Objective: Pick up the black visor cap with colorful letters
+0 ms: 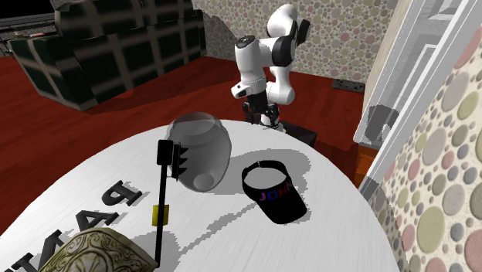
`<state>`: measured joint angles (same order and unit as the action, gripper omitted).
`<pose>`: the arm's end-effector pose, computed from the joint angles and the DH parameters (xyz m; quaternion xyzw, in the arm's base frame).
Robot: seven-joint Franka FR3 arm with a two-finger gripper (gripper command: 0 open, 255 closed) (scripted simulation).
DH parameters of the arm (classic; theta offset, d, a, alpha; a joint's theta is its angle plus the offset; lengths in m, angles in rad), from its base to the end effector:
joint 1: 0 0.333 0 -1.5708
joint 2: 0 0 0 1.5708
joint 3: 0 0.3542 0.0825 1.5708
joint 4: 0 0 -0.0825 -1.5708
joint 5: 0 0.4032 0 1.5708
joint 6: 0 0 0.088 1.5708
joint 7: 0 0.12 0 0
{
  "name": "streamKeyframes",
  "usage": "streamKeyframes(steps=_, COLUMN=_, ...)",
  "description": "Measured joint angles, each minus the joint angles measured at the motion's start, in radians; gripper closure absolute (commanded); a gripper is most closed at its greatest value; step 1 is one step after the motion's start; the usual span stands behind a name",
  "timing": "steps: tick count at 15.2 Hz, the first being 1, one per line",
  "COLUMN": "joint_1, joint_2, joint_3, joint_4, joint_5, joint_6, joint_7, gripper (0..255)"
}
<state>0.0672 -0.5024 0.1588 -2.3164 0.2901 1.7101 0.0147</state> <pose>0.3724 0.1252 0.5370 -0.9910 -0.0654 0.0641 0.0976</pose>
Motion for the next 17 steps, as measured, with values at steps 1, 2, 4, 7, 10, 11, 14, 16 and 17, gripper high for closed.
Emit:
streamKeyframes(steps=1, joint_1=0.005, joint_2=0.027, joint_3=0.012, joint_4=0.013, joint_5=0.014, joint_6=0.026, joint_7=0.011, gripper=0)
streamKeyframes(steps=2, joint_1=0.01, joint_2=0.054, joint_3=0.021, joint_4=0.031, joint_5=0.026, joint_6=0.047, joint_7=0.022, gripper=0)
streamKeyframes(steps=4, joint_1=0.015, joint_2=0.109, joint_3=0.033, joint_4=0.078, joint_5=0.043, joint_6=0.079, joint_7=0.036, gripper=0)
streamKeyframes(steps=7, joint_1=0.025, joint_2=0.191, joint_3=0.058, joint_4=0.146, joint_5=0.067, joint_6=0.131, joint_7=0.066, gripper=0)
streamKeyframes(steps=10, joint_1=0.037, joint_2=0.279, joint_3=0.083, joint_4=0.223, joint_5=0.084, joint_6=0.184, joint_7=0.098, gripper=0)
streamKeyframes(steps=11, joint_1=0.038, joint_2=0.31, joint_3=0.088, joint_4=0.254, joint_5=0.086, joint_6=0.196, joint_7=0.105, gripper=0)
streamKeyframes(steps=14, joint_1=0.048, joint_2=0.393, joint_3=0.105, joint_4=0.34, joint_5=0.093, joint_6=0.232, joint_7=0.133, gripper=0)
streamKeyframes(steps=16, joint_1=0.057, joint_2=0.448, joint_3=0.117, joint_4=0.394, joint_5=0.095, joint_6=0.261, joint_7=0.152, gripper=0)
streamKeyframes(steps=17, joint_1=0.063, joint_2=0.485, joint_3=0.126, joint_4=0.433, joint_5=0.092, joint_6=0.275, joint_7=0.168, gripper=0)
